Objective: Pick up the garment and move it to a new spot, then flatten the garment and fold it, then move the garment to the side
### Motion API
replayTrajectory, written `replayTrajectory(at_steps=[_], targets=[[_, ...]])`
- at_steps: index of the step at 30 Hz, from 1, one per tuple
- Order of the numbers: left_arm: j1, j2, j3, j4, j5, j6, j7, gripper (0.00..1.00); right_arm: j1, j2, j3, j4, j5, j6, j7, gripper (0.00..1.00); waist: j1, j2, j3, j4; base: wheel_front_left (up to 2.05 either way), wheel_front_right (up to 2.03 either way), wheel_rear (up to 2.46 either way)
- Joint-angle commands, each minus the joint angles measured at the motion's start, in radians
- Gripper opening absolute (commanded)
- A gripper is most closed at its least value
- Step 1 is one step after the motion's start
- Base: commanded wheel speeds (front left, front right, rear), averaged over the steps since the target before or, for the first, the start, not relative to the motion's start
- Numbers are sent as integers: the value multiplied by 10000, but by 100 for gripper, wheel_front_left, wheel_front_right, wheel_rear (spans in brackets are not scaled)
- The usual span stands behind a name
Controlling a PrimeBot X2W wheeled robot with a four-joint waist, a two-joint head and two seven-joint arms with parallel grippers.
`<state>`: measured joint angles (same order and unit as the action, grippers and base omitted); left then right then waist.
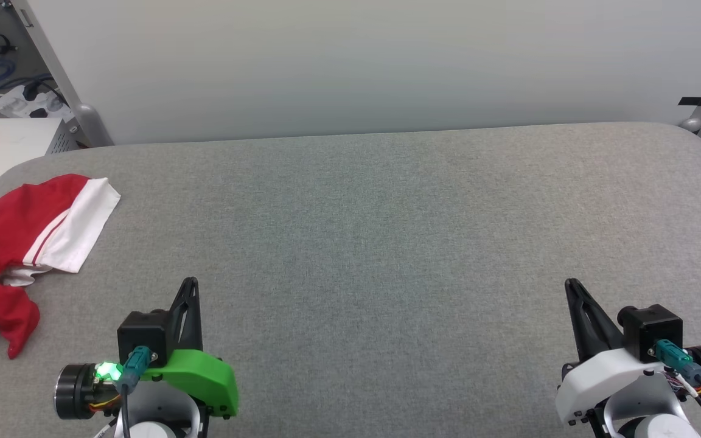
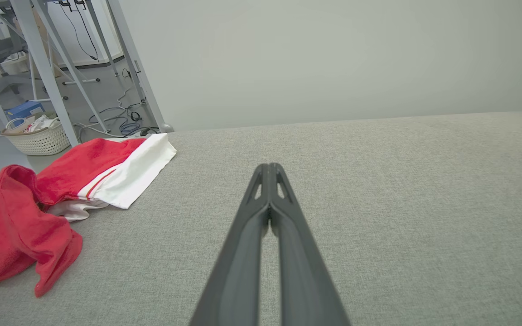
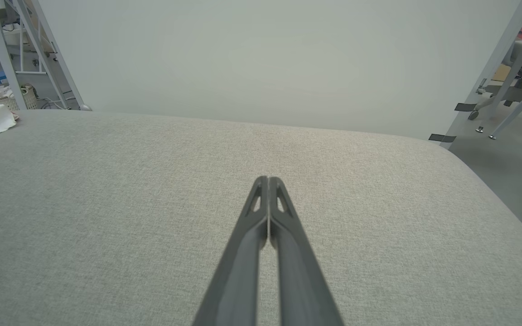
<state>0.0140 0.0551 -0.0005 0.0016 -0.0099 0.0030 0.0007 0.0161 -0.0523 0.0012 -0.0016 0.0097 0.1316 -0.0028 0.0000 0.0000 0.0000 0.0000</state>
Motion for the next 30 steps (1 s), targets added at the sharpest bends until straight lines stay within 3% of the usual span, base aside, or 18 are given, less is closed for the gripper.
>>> replayTrajectory(at_steps=[1, 18, 19, 20, 21, 30], targets=[[-140, -49, 5, -16, 99, -30, -7, 0, -161, 20, -12, 16, -97, -9, 28, 0, 0, 0, 0, 0, 0, 0, 0], [-140, -49, 5, -16, 99, -30, -7, 0, -161, 20, -12, 16, -97, -9, 28, 0, 0, 0, 0, 0, 0, 0, 0], [3, 2, -2, 2, -5, 1, -3, 100, 3, -2, -2, 0, 5, 0, -3, 100, 0, 0, 0, 0, 0, 0, 0], [6, 2, -3, 3, -6, 3, -5, 0, 6, -2, -4, 0, 6, 0, -5, 0, 0, 0, 1, 0, 0, 0, 0], [7, 2, 0, 4, -5, 2, -3, 100, 6, -2, -2, 1, 5, 0, -3, 100, 0, 0, 1, 0, 0, 0, 0], [-6, -1, -50, -48, -61, 153, -163, 100, 5, -2, -111, -50, 126, -1, -161, 100, 0, 0, 19, 1, 0, 0, 0]])
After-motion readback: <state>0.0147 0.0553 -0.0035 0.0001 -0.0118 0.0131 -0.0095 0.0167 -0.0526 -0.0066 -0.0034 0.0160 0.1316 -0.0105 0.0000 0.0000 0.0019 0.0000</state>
